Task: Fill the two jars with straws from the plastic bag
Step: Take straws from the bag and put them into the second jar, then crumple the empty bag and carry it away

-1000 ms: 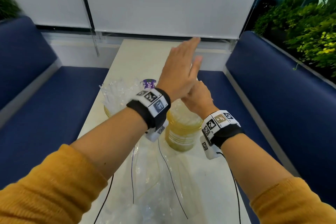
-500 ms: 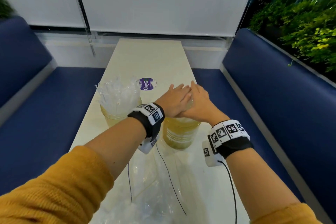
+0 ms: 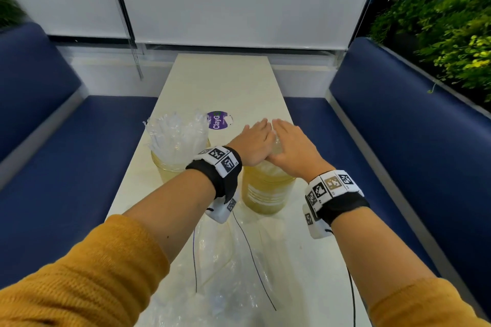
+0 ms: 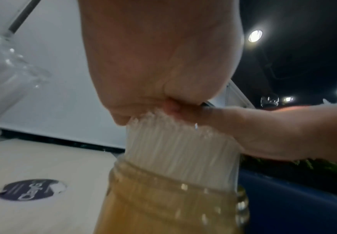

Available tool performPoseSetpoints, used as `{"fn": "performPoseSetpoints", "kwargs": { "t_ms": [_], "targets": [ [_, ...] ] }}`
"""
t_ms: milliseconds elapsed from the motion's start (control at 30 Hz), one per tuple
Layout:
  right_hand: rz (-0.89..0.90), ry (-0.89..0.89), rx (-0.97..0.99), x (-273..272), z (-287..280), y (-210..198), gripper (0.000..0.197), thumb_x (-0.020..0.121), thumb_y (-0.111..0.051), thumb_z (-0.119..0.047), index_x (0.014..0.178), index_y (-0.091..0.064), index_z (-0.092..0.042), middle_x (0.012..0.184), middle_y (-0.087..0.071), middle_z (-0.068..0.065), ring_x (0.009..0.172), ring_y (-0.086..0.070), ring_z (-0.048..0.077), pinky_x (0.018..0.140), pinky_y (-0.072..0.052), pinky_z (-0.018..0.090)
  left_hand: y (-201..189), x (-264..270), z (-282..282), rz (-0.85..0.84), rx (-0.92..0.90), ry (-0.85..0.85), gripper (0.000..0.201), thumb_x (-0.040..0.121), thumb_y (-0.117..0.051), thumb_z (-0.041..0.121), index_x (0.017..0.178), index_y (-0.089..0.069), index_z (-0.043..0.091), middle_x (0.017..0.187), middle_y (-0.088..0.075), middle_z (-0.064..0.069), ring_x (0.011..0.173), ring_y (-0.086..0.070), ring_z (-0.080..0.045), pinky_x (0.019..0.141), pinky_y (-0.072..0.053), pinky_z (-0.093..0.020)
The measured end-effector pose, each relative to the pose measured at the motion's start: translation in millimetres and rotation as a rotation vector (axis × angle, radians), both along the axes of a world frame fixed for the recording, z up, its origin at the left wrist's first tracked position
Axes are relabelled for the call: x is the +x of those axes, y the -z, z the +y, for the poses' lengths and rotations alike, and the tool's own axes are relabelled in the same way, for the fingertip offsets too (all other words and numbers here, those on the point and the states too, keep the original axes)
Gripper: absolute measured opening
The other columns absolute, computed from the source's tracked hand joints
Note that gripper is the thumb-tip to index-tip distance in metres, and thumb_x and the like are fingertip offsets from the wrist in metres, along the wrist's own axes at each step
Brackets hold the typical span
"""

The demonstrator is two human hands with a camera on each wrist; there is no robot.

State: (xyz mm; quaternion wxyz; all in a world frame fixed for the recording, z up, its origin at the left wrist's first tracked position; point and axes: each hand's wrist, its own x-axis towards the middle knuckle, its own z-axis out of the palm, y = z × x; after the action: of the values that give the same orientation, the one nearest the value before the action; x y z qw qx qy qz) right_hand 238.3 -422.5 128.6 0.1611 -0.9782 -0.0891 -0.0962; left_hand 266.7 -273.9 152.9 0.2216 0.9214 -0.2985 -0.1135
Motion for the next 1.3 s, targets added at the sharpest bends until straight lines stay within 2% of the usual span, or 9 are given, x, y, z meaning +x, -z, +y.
{"fn": "performPoseSetpoints", "kwargs": {
  "t_ms": [167, 300, 433, 600, 700, 767, 900, 1100, 1300],
  "targets": [
    [0.018, -0.001, -0.074, 2, -2, 4, 0.117, 0.070, -0.028, -0.092, 0.154, -0.027, -0.010, 0.157, -0.033, 0.004, 0.145, -0.028, 0.019, 0.120, -0.019, 0.048, 1, -2, 9, 0.089, -0.050, -0.017, 0.061, 0.109, -0.018, 0.040, 0.160, -0.007, 0.010, 0.169, -0.001, -0.008, 0.156, 0.002, -0.017, 0.125, 0.004, -0.047],
    [-0.207, 0.100, -0.041, -18, 5, -5, 0.093, 0.083, -0.035, -0.081, 0.150, -0.035, -0.015, 0.153, -0.035, 0.006, 0.145, -0.025, 0.025, 0.119, -0.019, 0.048, -31, -18, 30, -0.109, -0.205, -0.032, 0.051, 0.106, -0.038, 0.042, 0.151, -0.040, 0.017, 0.157, -0.039, -0.005, 0.144, -0.037, -0.021, 0.119, -0.028, -0.040],
    [-0.559, 0.135, 0.132, -74, 34, -12, 0.025, 0.095, -0.056, -0.045, 0.090, -0.064, -0.022, 0.091, -0.060, -0.005, 0.084, -0.051, 0.014, 0.068, -0.037, 0.026, -69, -50, 76, -0.385, -0.339, -0.133, 0.025, 0.101, -0.049, 0.038, 0.109, -0.067, 0.023, 0.110, -0.066, 0.007, 0.097, -0.063, -0.015, 0.086, -0.052, -0.035],
    [0.176, 0.283, 0.033, -120, 65, 58, 0.041, 0.089, -0.049, -0.065, 0.085, -0.066, -0.028, 0.083, -0.067, -0.005, 0.081, -0.064, 0.022, 0.065, -0.045, 0.028, -30, -96, 149, -0.292, -0.156, -0.355, 0.018, 0.101, -0.048, 0.033, 0.100, -0.063, 0.024, 0.099, -0.069, 0.006, 0.088, -0.064, -0.019, 0.076, -0.052, -0.037],
    [0.447, 0.322, 0.093, -132, 76, 107, 0.055, 0.081, -0.053, -0.075, 0.106, -0.068, -0.029, 0.100, -0.070, -0.005, 0.099, -0.064, 0.019, 0.076, -0.045, 0.030, 14, -120, 173, 0.001, 0.096, -0.393, 0.074, 0.091, -0.035, 0.075, 0.136, -0.054, 0.020, 0.139, -0.060, -0.002, 0.123, -0.058, -0.026, 0.101, -0.047, -0.041],
    [0.439, 0.327, 0.212, -139, 84, 122, 0.036, 0.086, -0.061, -0.057, 0.087, -0.068, -0.022, 0.084, -0.069, -0.003, 0.087, -0.066, 0.022, 0.067, -0.044, 0.029, 39, -138, 173, 0.209, 0.116, -0.366, 0.095, 0.084, -0.032, 0.083, 0.149, -0.044, 0.014, 0.153, -0.047, -0.004, 0.138, -0.047, -0.025, 0.114, -0.037, -0.040],
    [0.492, 0.325, 0.881, -153, 101, 117, 0.022, 0.099, -0.052, -0.023, 0.087, -0.064, -0.010, 0.087, -0.072, 0.013, 0.071, -0.066, 0.024, 0.065, -0.056, 0.040, 86, -164, 163, 0.343, -0.105, -0.409, 0.058, 0.105, -0.028, 0.052, 0.129, -0.059, 0.009, 0.129, -0.064, -0.012, 0.121, -0.058, -0.034, 0.101, -0.043, -0.039],
    [0.782, 0.230, 1.300, -163, 134, 94, 0.067, 0.080, -0.051, -0.079, 0.123, -0.054, -0.028, 0.115, -0.070, 0.003, 0.100, -0.071, 0.029, 0.080, -0.060, 0.049, 117, -191, 142, 0.523, -0.289, -0.196, 0.076, 0.100, -0.044, 0.046, 0.157, 0.005, 0.042, 0.167, 0.003, 0.009, 0.155, 0.004, -0.015, 0.127, -0.008, -0.044],
    [0.614, 0.162, 1.265, -162, 146, 67, 0.041, 0.087, -0.074, -0.022, 0.122, -0.052, -0.022, 0.112, -0.071, 0.006, 0.095, -0.072, 0.020, 0.074, -0.060, 0.044, 92, -201, 154, 0.516, -0.409, -0.058, 0.068, 0.098, -0.056, 0.045, 0.153, -0.016, 0.049, 0.162, 0.022, 0.018, 0.153, 0.004, -0.004, 0.126, -0.011, -0.035]
  ]
}}
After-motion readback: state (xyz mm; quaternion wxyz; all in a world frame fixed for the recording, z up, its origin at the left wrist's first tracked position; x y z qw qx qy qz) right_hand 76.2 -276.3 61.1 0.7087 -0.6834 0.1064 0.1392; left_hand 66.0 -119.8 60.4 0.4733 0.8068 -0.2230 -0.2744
